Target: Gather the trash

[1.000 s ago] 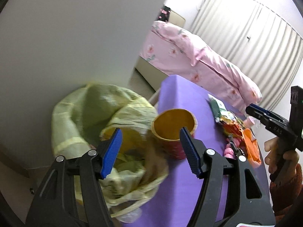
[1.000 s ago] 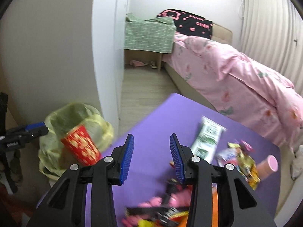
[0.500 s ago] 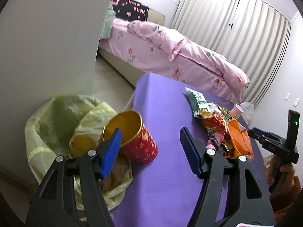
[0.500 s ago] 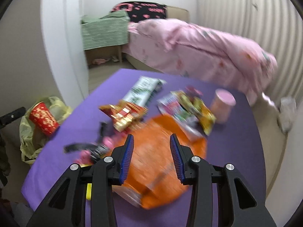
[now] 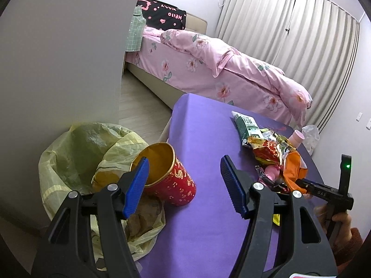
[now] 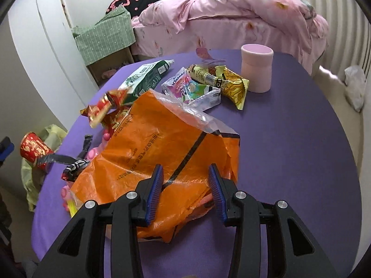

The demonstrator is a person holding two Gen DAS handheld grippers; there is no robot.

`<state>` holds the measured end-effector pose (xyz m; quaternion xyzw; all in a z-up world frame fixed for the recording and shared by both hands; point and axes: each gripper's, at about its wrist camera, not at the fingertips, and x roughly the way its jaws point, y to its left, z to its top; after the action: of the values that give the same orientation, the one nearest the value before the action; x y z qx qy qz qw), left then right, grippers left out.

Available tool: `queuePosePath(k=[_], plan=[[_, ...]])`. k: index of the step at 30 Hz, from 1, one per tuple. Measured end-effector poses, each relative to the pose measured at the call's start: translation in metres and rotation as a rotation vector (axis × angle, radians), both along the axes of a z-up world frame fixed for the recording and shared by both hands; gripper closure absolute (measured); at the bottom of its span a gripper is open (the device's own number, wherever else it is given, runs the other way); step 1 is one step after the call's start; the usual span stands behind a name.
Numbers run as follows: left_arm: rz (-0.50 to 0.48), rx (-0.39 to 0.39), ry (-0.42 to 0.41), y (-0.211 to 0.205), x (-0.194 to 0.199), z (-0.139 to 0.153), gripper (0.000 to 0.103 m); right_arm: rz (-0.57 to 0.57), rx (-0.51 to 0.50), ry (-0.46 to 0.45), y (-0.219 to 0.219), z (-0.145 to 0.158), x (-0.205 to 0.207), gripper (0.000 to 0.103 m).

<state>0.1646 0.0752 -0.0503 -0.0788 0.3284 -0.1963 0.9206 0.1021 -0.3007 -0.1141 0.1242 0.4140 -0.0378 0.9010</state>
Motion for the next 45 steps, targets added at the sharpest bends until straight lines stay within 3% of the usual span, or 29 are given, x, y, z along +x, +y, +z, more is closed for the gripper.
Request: queuePosePath(k=[5,11,15,24,31,33,34,37,41,45], plan=[[0.013,0.027,-0.027,-0.003,-0.002,0.003,0.043,-0.033,-0.068,-0.061,-0.005,0.022,-0.020,0.064],[0.104,0.048,0.053,0.007,0.017,-0.020,0.043,-0.037,-0.033,-0.062,-0.015,0.019,-0.028,0.064],[0.172,-0.078,0.149,0.028,0.033,-0.039,0.041,-0.039,0.011,-0.085,-0.017,0.018,-0.030,0.064],[0.190,-0.235,0.207,0.051,0.053,-0.045,0.039,-0.020,-0.013,-0.082,-0.010,0.019,-0.031,0.064],[0.042,-0.052,0.169,0.009,0.055,-0.043,0.040,-0.009,-0.037,-0.086,-0.006,0.020,-0.030,0.064],[0.016,-0.002,0.171,-0.001,0.057,-0.043,0.053,-0.003,-0.061,-0.100,-0.001,0.026,-0.030,0.064],[0.007,0.021,0.175,-0.005,0.057,-0.043,0.067,0.004,-0.070,-0.107,0.002,0.029,-0.029,0.064],[-0.024,0.024,0.164,-0.008,0.050,-0.038,0.088,0.040,-0.083,-0.131,0.013,0.040,-0.021,0.064],[-0.045,0.011,0.126,-0.002,0.032,-0.026,0.095,0.195,-0.089,-0.132,0.046,0.051,0.010,0.064],[-0.057,0.001,0.098,0.003,0.023,-0.014,0.098,0.380,-0.205,-0.144,0.084,0.060,0.047,0.064]])
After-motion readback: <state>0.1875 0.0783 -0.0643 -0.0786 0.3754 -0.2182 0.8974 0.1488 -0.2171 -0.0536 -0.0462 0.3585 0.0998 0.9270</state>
